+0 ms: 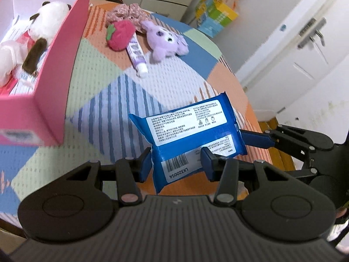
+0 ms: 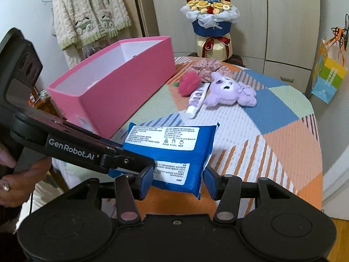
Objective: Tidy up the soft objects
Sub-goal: 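Lift the blue wipes packet with both tools and carry it over the box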
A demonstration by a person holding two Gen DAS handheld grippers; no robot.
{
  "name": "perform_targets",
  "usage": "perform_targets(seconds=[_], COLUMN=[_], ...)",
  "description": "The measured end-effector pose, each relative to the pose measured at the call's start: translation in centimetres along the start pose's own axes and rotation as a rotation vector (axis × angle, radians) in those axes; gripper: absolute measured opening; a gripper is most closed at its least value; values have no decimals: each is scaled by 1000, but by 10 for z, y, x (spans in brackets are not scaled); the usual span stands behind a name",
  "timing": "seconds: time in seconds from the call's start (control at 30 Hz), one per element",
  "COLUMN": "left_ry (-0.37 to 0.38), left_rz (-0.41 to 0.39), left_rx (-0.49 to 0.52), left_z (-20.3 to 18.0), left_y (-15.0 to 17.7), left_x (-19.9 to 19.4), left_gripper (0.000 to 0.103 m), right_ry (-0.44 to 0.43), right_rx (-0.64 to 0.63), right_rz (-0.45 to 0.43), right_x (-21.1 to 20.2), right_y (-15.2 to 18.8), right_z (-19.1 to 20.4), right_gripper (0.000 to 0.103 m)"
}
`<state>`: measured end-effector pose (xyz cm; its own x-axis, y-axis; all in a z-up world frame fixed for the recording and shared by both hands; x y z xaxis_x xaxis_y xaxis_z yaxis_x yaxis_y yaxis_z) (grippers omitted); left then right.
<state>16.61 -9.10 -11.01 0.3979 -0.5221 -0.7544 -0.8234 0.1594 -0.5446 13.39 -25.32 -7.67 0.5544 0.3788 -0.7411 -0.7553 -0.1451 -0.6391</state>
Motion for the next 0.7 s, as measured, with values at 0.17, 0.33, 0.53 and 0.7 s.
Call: perform_targets(seconds=[0.17,0.33,0.53,0.7], left_ry=[31,13,-10,-33], left_rz=[20,16,-29,-103], left_rx=[-11,-15,8,11], left_z=[0,3,9,18], left_y=[16,29,40,47], left_x=[-19,-41,-77,-113], left_gripper=[45,45,46,45], right_ry=[-5,14,5,-8], right_rx=[-14,-91,-181,-286], right_rz=[20,31,23,-2], right_x=[-17,-28,-42,-51], right_y=[12,17,19,11], right_z=[19,45,79,112], right_gripper=[59,59,60,64])
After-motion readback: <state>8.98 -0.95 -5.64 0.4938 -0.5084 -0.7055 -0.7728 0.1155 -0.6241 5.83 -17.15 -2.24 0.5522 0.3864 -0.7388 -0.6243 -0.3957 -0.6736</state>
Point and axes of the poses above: each gripper's, at about its wrist camera, not at the fingertips, and x roughly the way its jaws point, z to its left, y to its underside, the point moved 5 cm from there along x, roughly the way its jaws point, and after that the axes turned 6 degrees about x, right-handed, at the moved point
